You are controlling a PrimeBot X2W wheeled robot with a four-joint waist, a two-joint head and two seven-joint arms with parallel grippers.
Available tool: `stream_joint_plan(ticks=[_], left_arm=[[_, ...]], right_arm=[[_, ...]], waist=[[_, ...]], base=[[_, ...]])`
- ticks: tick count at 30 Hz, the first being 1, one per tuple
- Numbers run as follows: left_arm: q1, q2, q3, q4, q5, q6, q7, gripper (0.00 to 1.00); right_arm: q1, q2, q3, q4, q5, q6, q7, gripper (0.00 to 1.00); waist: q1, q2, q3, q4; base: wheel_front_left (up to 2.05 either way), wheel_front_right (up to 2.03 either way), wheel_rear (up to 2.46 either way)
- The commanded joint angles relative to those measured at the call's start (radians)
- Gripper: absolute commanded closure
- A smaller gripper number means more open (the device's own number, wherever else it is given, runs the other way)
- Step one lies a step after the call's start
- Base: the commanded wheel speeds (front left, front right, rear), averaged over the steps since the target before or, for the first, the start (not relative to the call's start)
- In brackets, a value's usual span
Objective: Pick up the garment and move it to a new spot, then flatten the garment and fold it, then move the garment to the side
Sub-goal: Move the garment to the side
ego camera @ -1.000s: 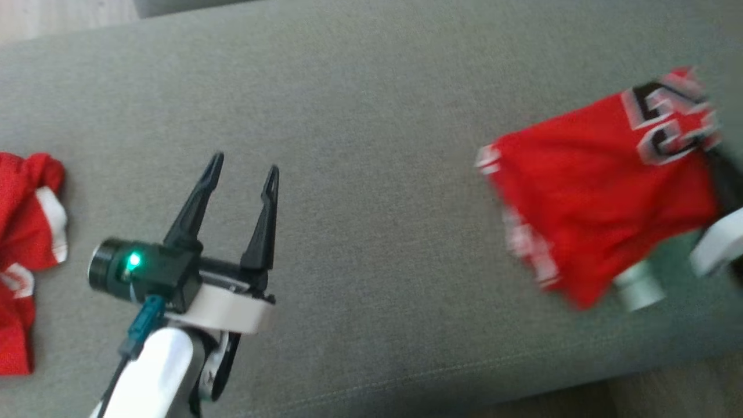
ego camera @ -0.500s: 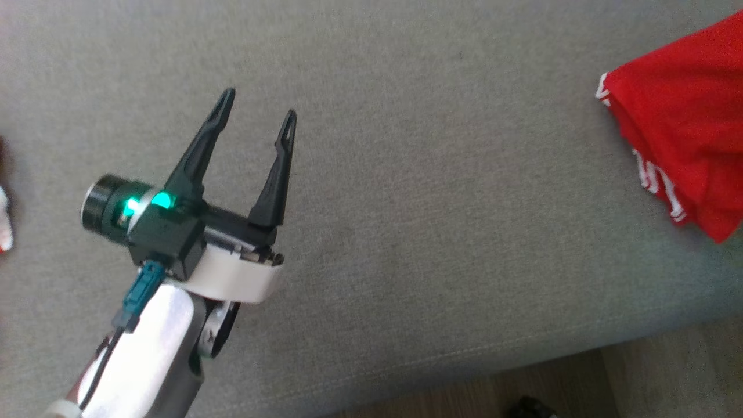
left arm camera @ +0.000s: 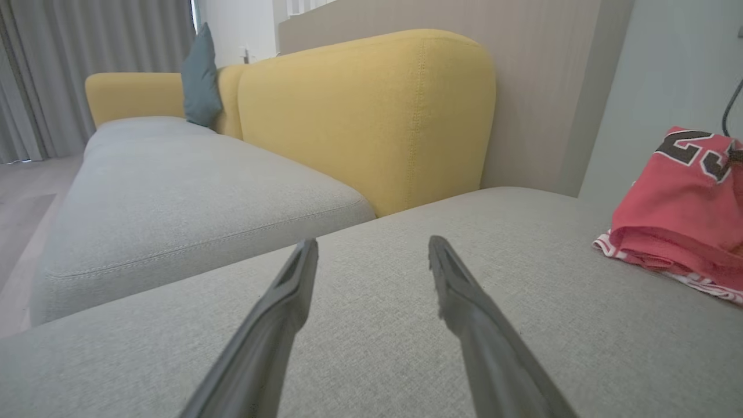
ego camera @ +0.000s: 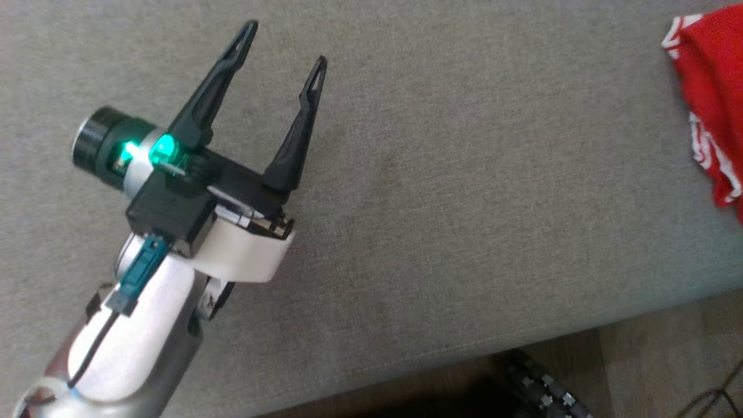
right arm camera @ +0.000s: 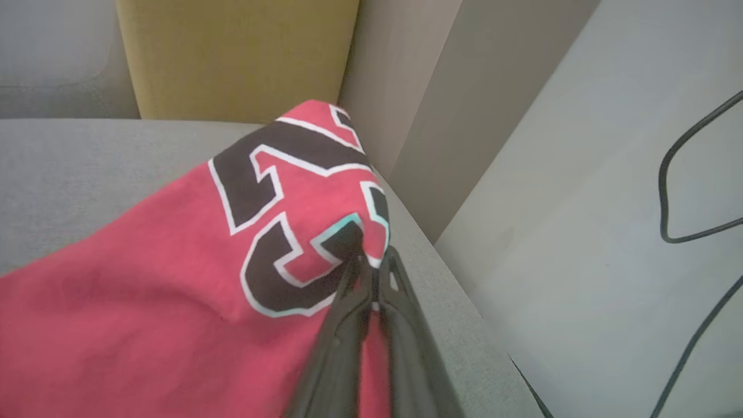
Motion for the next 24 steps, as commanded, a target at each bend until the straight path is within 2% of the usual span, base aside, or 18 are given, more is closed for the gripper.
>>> stream_joint_plan(ticks=[1,4,5,6,11,17,24], left_arm=[[-0.034,0.021,0.023,-0.036,0.010,-0.007,0.004,0.00],[-0.051,0.022,0.020,-0.031,0.011,-0.013,0.003,0.00],[-0.054,0.021,0.020,-0.028,0.011,-0.014,0.002,0.00],[-0.056,0.021,0.020,-0.025,0.010,-0.015,0.001,0.00],[-0.056,0.017,0.018,-0.010,0.005,-0.016,-0.004,0.00],[-0.031,0.010,0.025,0.018,-0.010,-0.007,-0.011,0.00],[0.052,0.002,0.046,0.053,-0.038,0.024,-0.015,0.00]], right_arm=[[-0.003,-0.019,-0.012,-0.030,-0.017,-0.001,-0.011,0.97],[-0.010,0.004,-0.024,-0.018,-0.036,-0.001,-0.022,0.50],[-0.012,0.014,-0.026,-0.016,-0.044,-0.001,-0.027,0.09],[-0.013,0.026,-0.031,-0.010,-0.051,-0.001,-0.030,0.00],[-0.011,0.058,-0.056,-0.001,-0.076,-0.001,-0.054,0.00],[0.051,0.104,-0.083,-0.040,-0.092,-0.001,-0.096,0.00],[0.181,0.211,0.027,-0.219,-0.106,-0.001,-0.162,0.00]], waist=[[-0.0001,0.0000,0.035,-0.006],[-0.0001,0.0000,0.060,-0.006],[-0.0001,0.0000,0.064,-0.005],[-0.0001,0.0000,0.066,-0.005],[-0.0001,0.0000,0.063,-0.001],[-0.0001,0.0000,0.002,0.016],[-0.0001,0.0000,-0.118,0.043]], base=[[0.00,0.00,0.00],[0.00,0.00,0.00],[0.00,0.00,0.00],[0.00,0.00,0.00],[0.00,0.00,0.00],[0.00,0.00,0.00],[0.00,0.00,0.00]])
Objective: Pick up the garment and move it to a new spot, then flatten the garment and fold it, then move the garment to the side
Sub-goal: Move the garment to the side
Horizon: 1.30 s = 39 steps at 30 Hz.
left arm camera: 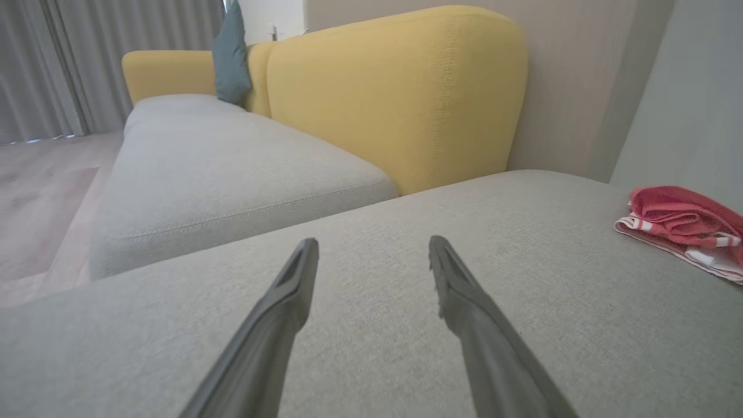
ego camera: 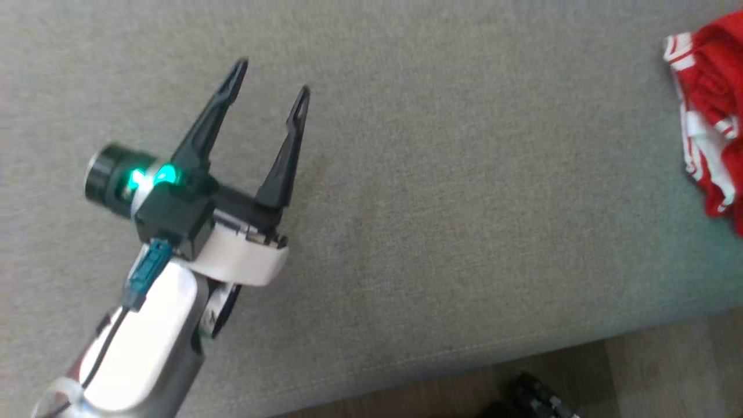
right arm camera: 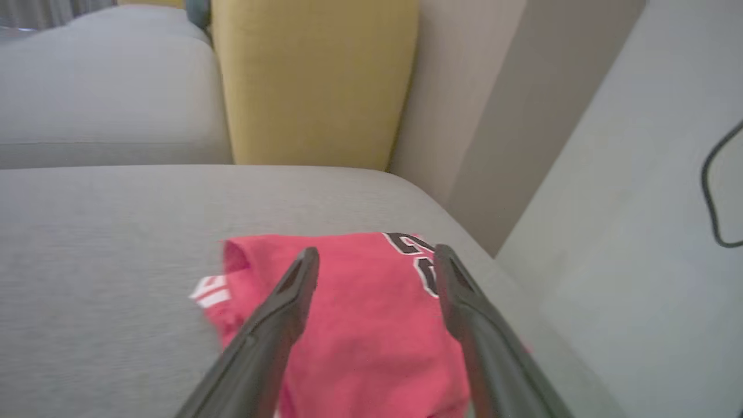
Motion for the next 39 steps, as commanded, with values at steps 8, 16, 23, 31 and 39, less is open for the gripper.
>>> stream_joint_plan(ticks=[8,16,23,31,39], left_arm=[[0.125,0.003,0.099,-0.008,-0.050,0.061,-0.006,0.00],[0.233,-0.009,0.167,0.006,-0.087,0.101,-0.006,0.00],[0.304,0.005,0.199,0.013,-0.097,0.112,-0.006,0.00],[0.348,0.024,0.188,0.035,-0.089,0.116,0.003,0.00],[0.398,0.045,0.183,0.031,-0.090,0.129,0.027,0.00]], right_arm=[[0.117,0.074,0.240,-0.152,-0.013,-0.001,-0.033,0.00],[0.148,0.102,0.383,-0.176,0.002,-0.001,-0.044,0.00],[0.183,0.109,0.411,-0.181,0.012,-0.001,-0.036,0.00],[0.254,0.111,0.396,-0.184,0.023,-0.001,-0.019,0.00],[0.314,0.111,0.394,-0.184,0.044,-0.001,-0.004,0.00]], waist=[[0.0000,0.0000,-0.178,0.070],[0.0000,0.0000,-0.286,0.151],[0.0000,0.0000,-0.354,0.185],[0.0000,0.0000,-0.431,0.189],[0.0000,0.0000,-0.492,0.186]], base=[[0.00,0.00,0.00],[0.00,0.00,0.00],[0.00,0.00,0.00],[0.00,0.00,0.00],[0.00,0.00,0.00]])
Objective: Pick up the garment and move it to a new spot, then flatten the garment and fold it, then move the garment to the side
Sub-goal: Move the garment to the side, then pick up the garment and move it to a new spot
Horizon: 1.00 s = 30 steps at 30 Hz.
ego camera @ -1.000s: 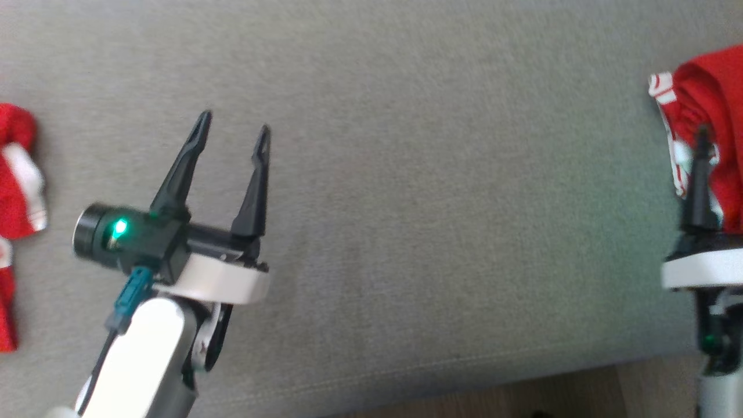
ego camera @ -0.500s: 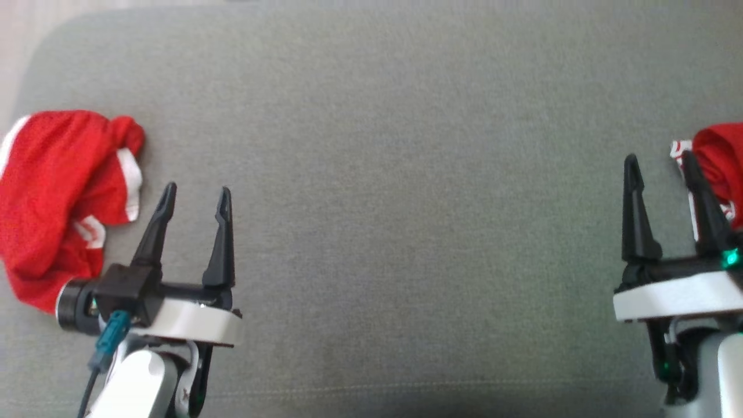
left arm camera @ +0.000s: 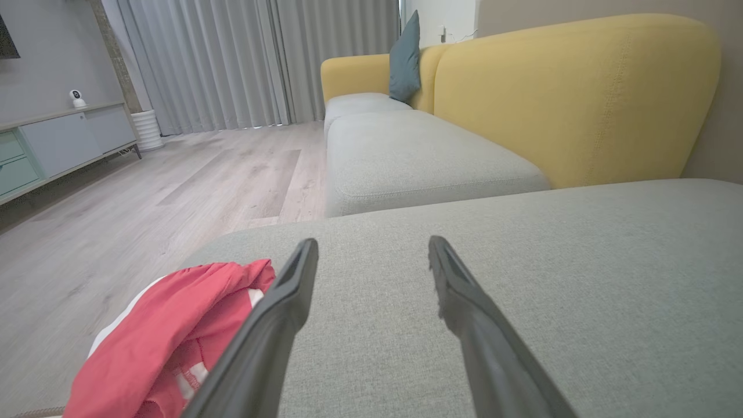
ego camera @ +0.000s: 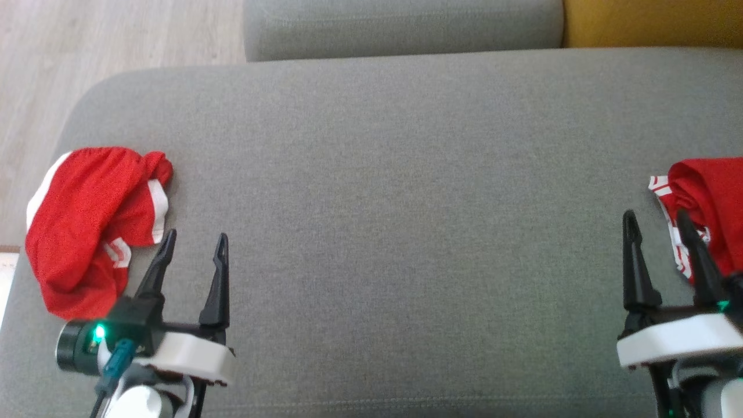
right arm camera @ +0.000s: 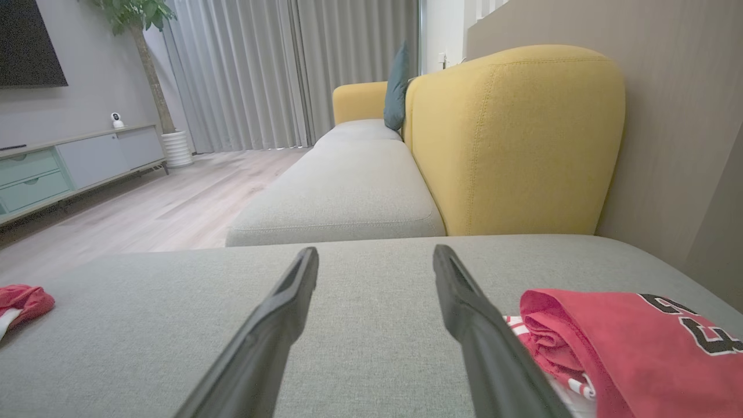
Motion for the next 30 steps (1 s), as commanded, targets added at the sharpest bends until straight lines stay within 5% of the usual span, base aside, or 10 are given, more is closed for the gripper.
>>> stream_joint_plan(ticks=[1,30], left_arm=[[-0.031,0.027,0.034,-0.035,0.001,0.008,0.003,0.00],[-0.012,0.049,0.019,-0.069,-0.004,0.027,0.027,0.00]], right_arm=[[-0.012,-0.005,0.024,-0.037,0.005,-0.001,0.001,0.00],[0.027,-0.005,0.019,-0.050,0.028,-0.001,0.004,0.00]], waist=[[0.0001,0.0000,-0.010,0.000],[0.0001,0.0000,-0.038,0.000]], base=[[0.00,0.00,0.00],[0.00,0.00,0.00]])
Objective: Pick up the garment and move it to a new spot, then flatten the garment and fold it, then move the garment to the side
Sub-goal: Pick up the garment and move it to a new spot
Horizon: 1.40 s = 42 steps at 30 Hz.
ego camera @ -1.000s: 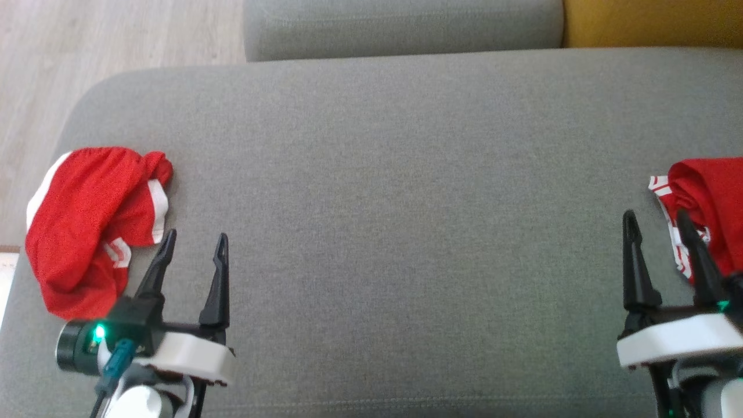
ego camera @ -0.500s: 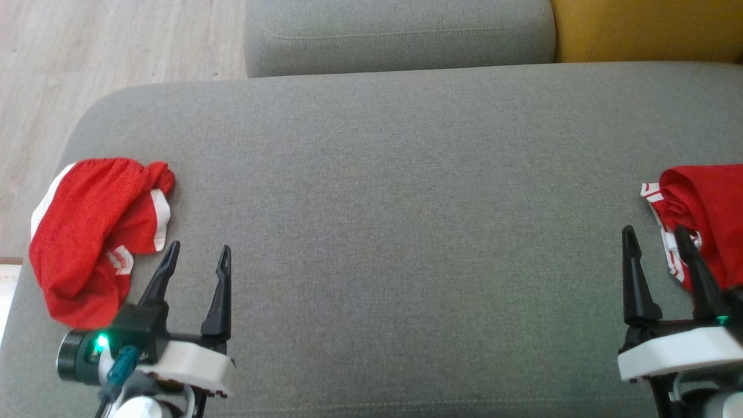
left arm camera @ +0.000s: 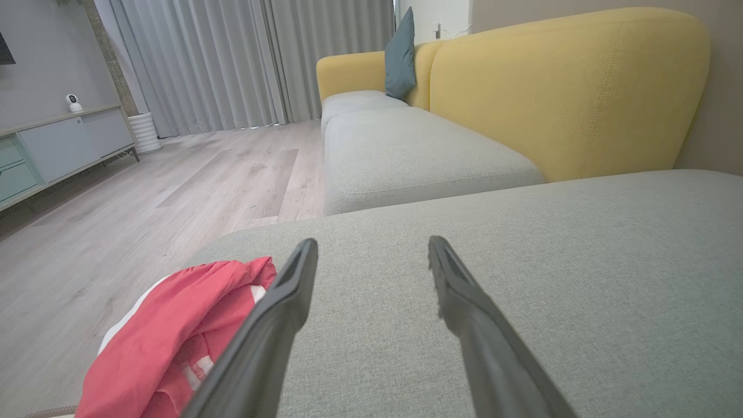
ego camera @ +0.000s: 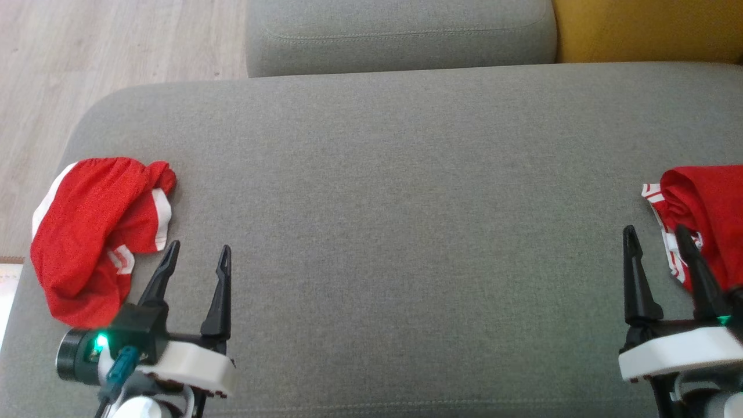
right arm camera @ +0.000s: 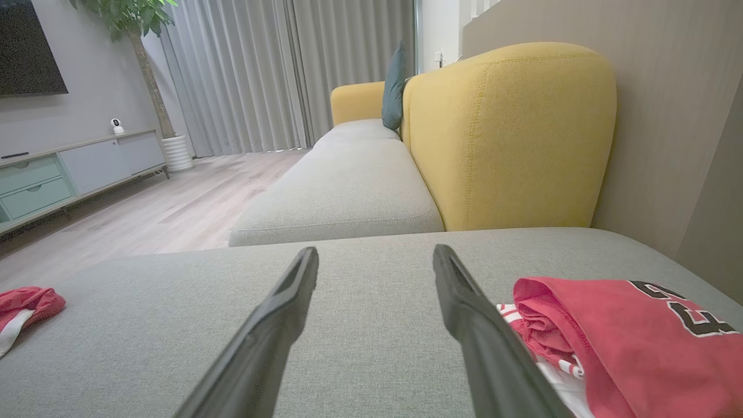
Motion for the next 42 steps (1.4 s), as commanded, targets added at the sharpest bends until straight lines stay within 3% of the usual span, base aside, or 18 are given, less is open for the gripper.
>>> stream_joint_plan(ticks=[1,10,30,42], left_arm=[[-0.045,0.022,0.039,-0.037,-0.004,0.009,-0.010,0.00],[-0.059,0.012,0.034,-0.036,-0.006,0.010,-0.022,0.00],[-0.111,-0.016,0.061,-0.011,-0.020,0.009,-0.058,0.00],[-0.138,-0.038,0.100,-0.007,-0.010,-0.016,-0.067,0.00]], right_arm=[[-0.021,-0.006,0.019,-0.038,0.003,-0.001,-0.006,0.00],[-0.008,-0.006,-0.005,-0.063,-0.005,-0.001,0.003,0.00],[-0.009,-0.006,0.060,-0.137,-0.033,-0.001,0.064,0.00],[-0.044,-0.006,0.101,-0.135,-0.038,-0.001,0.074,0.00]], waist=[[0.0001,-0.0001,0.000,0.002],[0.0001,-0.0001,0.003,0.052],[0.0001,-0.0001,-0.002,0.396],[0.0001,-0.0001,0.020,0.512]], base=[[0.00,0.00,0.00],[0.00,0.00,0.00],[0.00,0.00,0.00],[0.00,0.00,0.00]])
